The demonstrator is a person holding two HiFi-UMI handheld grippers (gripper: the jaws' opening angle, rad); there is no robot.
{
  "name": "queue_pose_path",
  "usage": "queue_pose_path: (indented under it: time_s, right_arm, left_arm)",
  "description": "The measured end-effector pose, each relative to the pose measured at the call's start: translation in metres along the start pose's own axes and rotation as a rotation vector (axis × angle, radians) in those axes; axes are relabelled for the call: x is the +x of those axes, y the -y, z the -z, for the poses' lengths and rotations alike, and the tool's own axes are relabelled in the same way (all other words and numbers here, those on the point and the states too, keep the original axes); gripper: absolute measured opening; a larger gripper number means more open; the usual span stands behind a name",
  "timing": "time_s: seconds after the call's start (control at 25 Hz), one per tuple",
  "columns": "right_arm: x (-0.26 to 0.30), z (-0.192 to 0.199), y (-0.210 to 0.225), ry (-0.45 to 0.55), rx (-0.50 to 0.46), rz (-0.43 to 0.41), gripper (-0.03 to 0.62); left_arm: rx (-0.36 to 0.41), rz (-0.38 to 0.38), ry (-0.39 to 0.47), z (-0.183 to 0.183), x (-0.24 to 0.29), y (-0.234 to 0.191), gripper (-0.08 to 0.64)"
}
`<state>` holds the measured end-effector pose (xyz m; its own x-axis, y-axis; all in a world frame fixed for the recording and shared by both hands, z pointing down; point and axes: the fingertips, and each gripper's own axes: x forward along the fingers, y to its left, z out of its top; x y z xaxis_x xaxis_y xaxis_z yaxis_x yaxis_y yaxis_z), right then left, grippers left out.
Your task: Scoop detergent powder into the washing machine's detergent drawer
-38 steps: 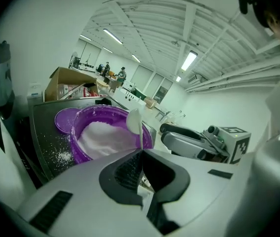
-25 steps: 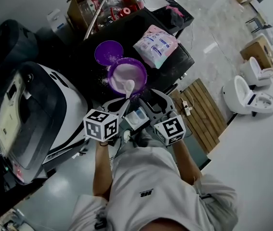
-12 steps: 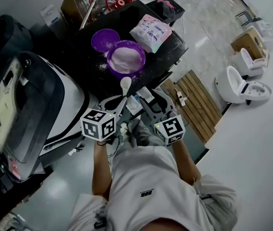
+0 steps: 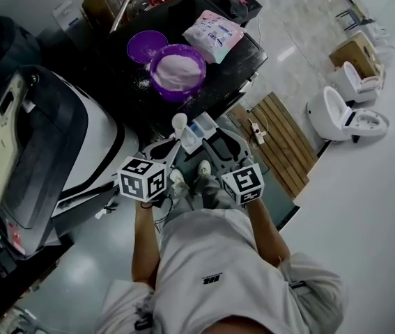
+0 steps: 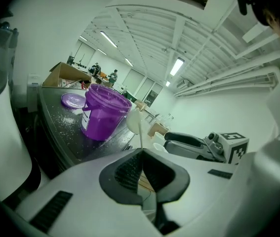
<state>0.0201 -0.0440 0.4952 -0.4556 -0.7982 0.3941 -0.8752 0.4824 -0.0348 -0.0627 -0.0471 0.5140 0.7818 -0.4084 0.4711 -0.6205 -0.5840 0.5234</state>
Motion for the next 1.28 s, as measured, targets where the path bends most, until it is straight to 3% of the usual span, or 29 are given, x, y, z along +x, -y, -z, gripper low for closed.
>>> queue_pose_path:
  time_s: [0.32, 0.6, 1.28]
  right_arm:
    - [0.007, 0.04, 0.01, -0.063, 0.008, -0.045, 0.179]
    - [0.01, 0.076, 0.021, -0.11, 0.008, -0.111, 0.179]
    - [0.014, 0.115, 0.026, -0.152, 0.0, -0.224, 0.179]
  left_arm:
    - [-0.021, -0.061, -0.033, 0.036, 0.017, -0.008, 0.015]
    - [-0.047, -0.168, -0.068, 0.073, 0.04, -0.017, 0.015]
    - [0.003, -0.421, -0.235, 0.133, 0.074, -0.038, 0.015]
